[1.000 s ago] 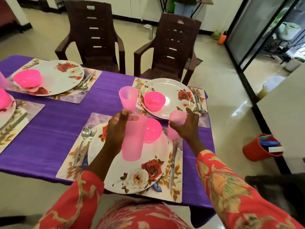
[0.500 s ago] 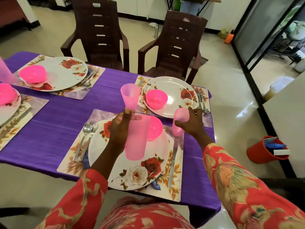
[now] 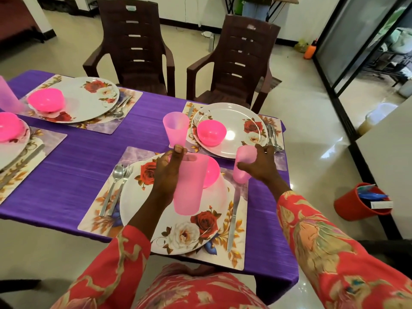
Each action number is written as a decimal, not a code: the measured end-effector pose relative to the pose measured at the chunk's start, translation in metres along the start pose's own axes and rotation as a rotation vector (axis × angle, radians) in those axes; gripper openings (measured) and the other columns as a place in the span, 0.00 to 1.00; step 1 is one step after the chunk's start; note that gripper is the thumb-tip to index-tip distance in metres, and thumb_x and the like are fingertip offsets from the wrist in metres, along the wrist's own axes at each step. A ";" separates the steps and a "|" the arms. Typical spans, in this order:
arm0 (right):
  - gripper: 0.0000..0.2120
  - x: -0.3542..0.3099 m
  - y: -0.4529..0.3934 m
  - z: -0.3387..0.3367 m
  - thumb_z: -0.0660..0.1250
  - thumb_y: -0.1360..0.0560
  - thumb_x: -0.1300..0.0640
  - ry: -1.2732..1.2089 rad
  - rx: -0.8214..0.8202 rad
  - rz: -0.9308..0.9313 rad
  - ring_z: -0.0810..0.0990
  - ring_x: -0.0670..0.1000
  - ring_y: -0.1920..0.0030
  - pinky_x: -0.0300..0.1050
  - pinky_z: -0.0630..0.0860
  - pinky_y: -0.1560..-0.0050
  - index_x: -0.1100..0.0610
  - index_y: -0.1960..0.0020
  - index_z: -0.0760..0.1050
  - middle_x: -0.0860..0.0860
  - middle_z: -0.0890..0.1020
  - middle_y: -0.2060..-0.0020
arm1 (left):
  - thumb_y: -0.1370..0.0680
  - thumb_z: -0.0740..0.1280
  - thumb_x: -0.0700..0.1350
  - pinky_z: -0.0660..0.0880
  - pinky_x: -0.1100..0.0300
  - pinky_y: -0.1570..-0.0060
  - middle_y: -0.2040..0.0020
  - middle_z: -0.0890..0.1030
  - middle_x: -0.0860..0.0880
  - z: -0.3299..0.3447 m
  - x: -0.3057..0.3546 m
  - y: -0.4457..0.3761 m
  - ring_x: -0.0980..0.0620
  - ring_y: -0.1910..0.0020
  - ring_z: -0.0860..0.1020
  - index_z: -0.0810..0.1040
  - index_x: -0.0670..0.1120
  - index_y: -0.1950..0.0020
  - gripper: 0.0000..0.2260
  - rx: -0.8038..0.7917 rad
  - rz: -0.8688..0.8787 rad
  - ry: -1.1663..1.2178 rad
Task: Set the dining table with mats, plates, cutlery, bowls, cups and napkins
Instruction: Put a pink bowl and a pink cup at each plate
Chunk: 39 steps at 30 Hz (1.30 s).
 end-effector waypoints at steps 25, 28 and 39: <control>0.42 -0.013 0.009 -0.023 0.74 0.32 0.45 -0.144 0.204 -0.050 0.55 0.59 0.29 0.53 0.61 0.30 0.56 0.27 0.58 0.59 0.57 0.31 | 0.51 0.64 0.80 0.78 0.38 0.52 0.49 0.82 0.41 0.008 0.008 0.004 0.40 0.51 0.80 0.78 0.47 0.51 0.44 -0.036 0.009 -0.009; 0.30 -0.034 0.014 -0.040 0.71 0.31 0.47 -0.252 0.374 -0.110 0.63 0.58 0.33 0.39 0.62 0.37 0.59 0.33 0.69 0.61 0.65 0.35 | 0.51 0.65 0.80 0.76 0.35 0.50 0.48 0.81 0.41 0.008 0.007 0.004 0.39 0.50 0.80 0.77 0.46 0.49 0.45 -0.045 0.000 0.010; 0.12 -0.167 0.067 0.036 0.62 0.22 0.52 -0.635 -0.168 -0.379 0.77 0.49 0.52 0.42 0.73 0.48 0.61 0.51 0.78 0.53 0.81 0.54 | 0.31 0.62 0.71 0.76 0.44 0.53 0.59 0.83 0.50 -0.035 0.015 0.004 0.45 0.54 0.80 0.79 0.54 0.58 0.22 0.088 0.046 0.060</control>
Point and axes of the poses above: each hand's wrist, its own y-axis away from the middle knuckle, its own z-axis out of the palm, x = y × z, the point moved 5 cm from there along -y, towards the middle knuckle
